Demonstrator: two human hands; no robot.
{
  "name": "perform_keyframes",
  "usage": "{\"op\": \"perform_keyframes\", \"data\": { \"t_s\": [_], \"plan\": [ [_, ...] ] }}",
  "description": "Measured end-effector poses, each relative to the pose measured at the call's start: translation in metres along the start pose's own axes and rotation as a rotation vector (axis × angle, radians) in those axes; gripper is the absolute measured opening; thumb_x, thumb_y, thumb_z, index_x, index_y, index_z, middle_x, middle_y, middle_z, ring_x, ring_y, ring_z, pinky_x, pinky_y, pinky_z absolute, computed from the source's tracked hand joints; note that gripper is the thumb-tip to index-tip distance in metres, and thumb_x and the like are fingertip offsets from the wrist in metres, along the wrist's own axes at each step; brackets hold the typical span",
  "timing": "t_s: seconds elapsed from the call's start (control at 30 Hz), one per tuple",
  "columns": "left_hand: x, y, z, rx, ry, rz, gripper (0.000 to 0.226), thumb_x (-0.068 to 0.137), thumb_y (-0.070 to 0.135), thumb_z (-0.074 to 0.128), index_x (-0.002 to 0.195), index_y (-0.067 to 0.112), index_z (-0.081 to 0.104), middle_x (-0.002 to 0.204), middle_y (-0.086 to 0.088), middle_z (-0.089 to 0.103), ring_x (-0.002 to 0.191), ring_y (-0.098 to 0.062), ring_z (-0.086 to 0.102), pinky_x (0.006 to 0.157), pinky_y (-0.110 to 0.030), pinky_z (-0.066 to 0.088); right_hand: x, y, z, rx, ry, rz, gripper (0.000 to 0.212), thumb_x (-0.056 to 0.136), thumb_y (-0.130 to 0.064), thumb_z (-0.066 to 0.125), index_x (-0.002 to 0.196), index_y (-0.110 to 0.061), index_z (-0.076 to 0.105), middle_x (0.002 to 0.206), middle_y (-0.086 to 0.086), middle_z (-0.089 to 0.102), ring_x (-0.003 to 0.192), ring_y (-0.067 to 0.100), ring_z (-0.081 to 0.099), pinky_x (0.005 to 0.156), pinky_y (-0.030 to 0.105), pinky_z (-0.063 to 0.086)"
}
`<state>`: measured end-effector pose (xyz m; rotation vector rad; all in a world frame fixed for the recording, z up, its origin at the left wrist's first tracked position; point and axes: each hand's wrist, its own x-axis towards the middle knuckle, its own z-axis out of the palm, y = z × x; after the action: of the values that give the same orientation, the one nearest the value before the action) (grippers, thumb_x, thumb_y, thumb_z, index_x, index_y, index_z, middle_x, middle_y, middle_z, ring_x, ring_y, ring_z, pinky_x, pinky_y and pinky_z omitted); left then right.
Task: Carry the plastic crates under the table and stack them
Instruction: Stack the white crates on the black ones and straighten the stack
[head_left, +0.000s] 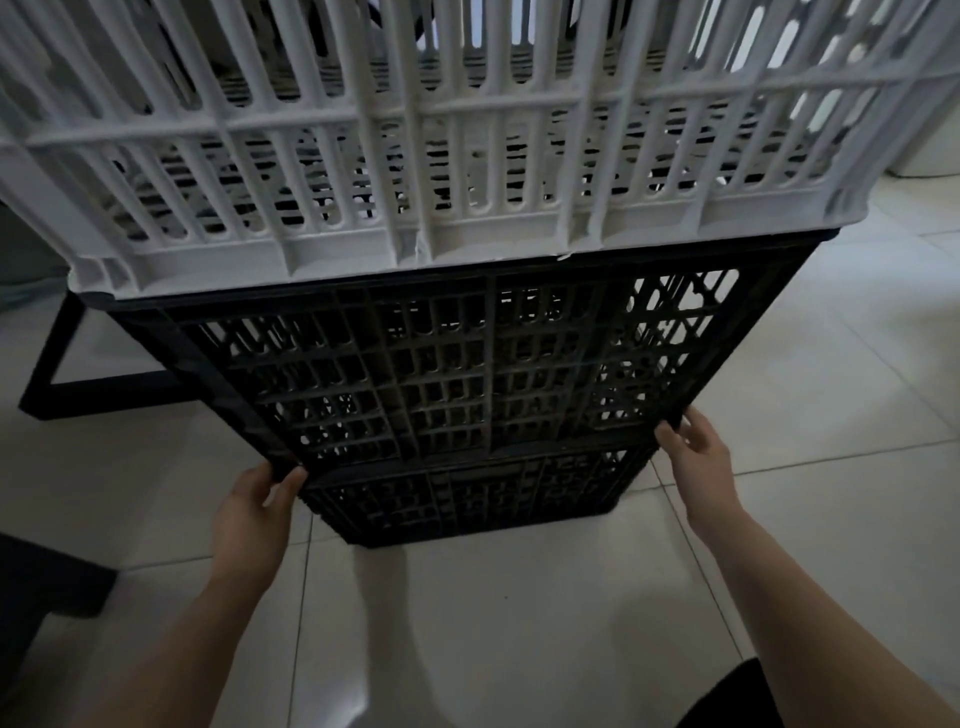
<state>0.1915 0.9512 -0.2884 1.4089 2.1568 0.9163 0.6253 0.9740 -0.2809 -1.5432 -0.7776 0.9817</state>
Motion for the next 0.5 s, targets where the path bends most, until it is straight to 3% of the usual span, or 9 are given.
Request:
{"op": "perform_keyframes", "data": {
  "t_s": [0.17, 0.27, 0.43, 0.5],
  "plan": [
    [-0.003, 0.005, 0.004, -0.02, 0.015, 0.005, 0.025, 0.096, 0.03, 0.057, 0.104, 0.008, 0.068, 0.099, -0.011, 0.068, 0.095, -0.03, 0.064, 0.076, -0.033, 0.042, 0.005, 0.0, 0.005, 0.099, 0.091, 0.066, 0.049, 0.093, -0.01, 0.059, 0.139, -0.013, 0.043, 0.126, 0.01, 0.062, 0.11, 0.02, 0.06, 0.096, 0.032, 0.043],
    [-0.006, 0.009, 0.005, 0.006, 0.03, 0.008, 0.032, 0.096, 0.031, 0.055, 0.114, 0.008, 0.067, 0.112, -0.012, 0.069, 0.106, -0.032, 0.063, 0.08, -0.033, 0.042, 0.007, -0.002, 0.012, 0.159, 0.128, 0.113, 0.045, 0.094, -0.008, 0.057, 0.137, -0.011, 0.045, 0.128, 0.009, 0.061, 0.113, 0.021, 0.059, 0.103, 0.036, 0.044],
    [-0.008, 0.016, 0.003, -0.084, 0.005, -0.037, 0.033, 0.097, 0.028, 0.054, 0.121, 0.008, 0.064, 0.117, -0.01, 0.068, 0.111, -0.028, 0.062, 0.082, -0.033, 0.042, 0.003, -0.006, 0.021, 0.184, 0.141, 0.113, 0.044, 0.097, -0.008, 0.05, 0.14, -0.012, 0.041, 0.12, 0.001, 0.059, 0.097, 0.012, 0.061, 0.092, 0.032, 0.047],
    [-0.007, 0.018, 0.004, -0.121, 0.013, -0.054, 0.03, 0.097, 0.024, 0.055, 0.12, 0.006, 0.064, 0.116, -0.011, 0.069, 0.109, -0.028, 0.062, 0.081, -0.032, 0.041, 0.001, -0.006, 0.025, 0.146, 0.14, 0.119, 0.044, 0.099, -0.011, 0.046, 0.142, -0.017, 0.039, 0.124, -0.001, 0.057, 0.105, 0.015, 0.059, 0.093, 0.032, 0.046]
  ]
}}
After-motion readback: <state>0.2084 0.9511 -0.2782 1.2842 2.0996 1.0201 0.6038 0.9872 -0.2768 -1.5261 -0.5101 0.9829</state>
